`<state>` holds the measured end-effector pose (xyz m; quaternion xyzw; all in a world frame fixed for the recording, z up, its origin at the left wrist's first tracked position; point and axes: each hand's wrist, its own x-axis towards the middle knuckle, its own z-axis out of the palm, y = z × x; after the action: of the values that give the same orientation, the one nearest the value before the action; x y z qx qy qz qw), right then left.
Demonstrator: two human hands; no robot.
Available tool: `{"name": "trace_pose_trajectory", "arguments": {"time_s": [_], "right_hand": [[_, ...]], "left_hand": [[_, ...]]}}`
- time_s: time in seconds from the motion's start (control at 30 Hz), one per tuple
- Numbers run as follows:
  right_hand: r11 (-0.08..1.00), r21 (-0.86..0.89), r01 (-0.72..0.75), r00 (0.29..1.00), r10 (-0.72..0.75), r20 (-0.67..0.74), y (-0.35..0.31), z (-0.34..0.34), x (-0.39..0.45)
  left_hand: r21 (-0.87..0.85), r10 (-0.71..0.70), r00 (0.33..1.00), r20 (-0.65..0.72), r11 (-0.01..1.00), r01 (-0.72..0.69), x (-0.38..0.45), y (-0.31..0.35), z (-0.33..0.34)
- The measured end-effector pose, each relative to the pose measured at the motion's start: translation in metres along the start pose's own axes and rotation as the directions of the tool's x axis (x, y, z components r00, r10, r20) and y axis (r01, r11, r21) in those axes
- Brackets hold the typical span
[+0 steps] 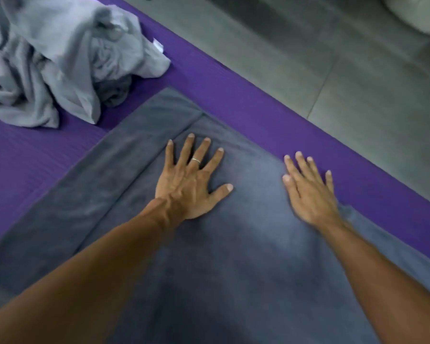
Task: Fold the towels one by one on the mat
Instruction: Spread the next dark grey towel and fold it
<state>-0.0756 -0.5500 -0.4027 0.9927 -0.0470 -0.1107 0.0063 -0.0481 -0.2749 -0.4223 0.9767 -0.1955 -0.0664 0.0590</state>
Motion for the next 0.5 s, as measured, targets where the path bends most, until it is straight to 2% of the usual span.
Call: {"name": "trace_pose_trajectory", "arguments": {"time_s": [0.07, 0.1, 0.13, 0.17, 0.23, 0.27, 0.37, 0.43, 0.5], "right_hand": [[0.989, -0.033, -0.144, 0.99, 0.144, -0.003, 0.011, -0.01, 0.006], [0.991, -0.035, -0.127, 0.99, 0.124, -0.061, 0.002, -0.012, 0.001], [0.998, -0.008, -0.057, 0.99, 0.056, -0.126, -0.013, -0.013, -0.01], [0.998, 0.033, 0.046, 0.991, -0.041, -0.13, -0.031, -0.012, -0.025], [0.967, 0.009, 0.253, 0.967, -0.253, -0.044, -0.051, 0.003, -0.06], [0.964, -0.011, 0.265, 0.964, -0.265, 0.014, -0.048, 0.007, -0.071], [0.999, 0.035, -0.015, 1.0, 0.015, -0.006, -0.006, -0.005, -0.085], [0.995, 0.06, -0.082, 0.995, 0.085, -0.056, 0.017, -0.021, -0.098], [0.994, 0.074, -0.084, 0.995, 0.088, -0.05, 0.029, -0.024, -0.114]], "left_hand": [[0.008, -0.003, 1.0, -0.005, 1.0, 0.003, 0.0, -0.001, -0.001], [0.009, 0.0, 1.0, -0.012, 1.0, 0.0, 0.001, 0.0, -0.001], [0.008, 0.005, 1.0, -0.021, 1.0, -0.005, 0.001, 0.0, -0.001], [0.008, 0.009, 1.0, -0.028, 1.0, -0.009, 0.001, 0.0, -0.001], [0.005, 0.017, 0.999, -0.043, 1.0, -0.017, 0.001, -0.001, 0.0], [0.002, 0.018, 0.999, -0.048, 1.0, -0.018, 0.001, -0.002, -0.001], [0.001, 0.022, 1.0, 0.002, 1.0, -0.022, 0.0, 0.0, -0.006], [-0.008, 0.052, 0.999, 0.004, 0.999, -0.052, -0.004, 0.011, -0.013], [0.006, 0.196, 0.979, -0.064, 0.981, -0.196, -0.008, 0.037, -0.021]]}}
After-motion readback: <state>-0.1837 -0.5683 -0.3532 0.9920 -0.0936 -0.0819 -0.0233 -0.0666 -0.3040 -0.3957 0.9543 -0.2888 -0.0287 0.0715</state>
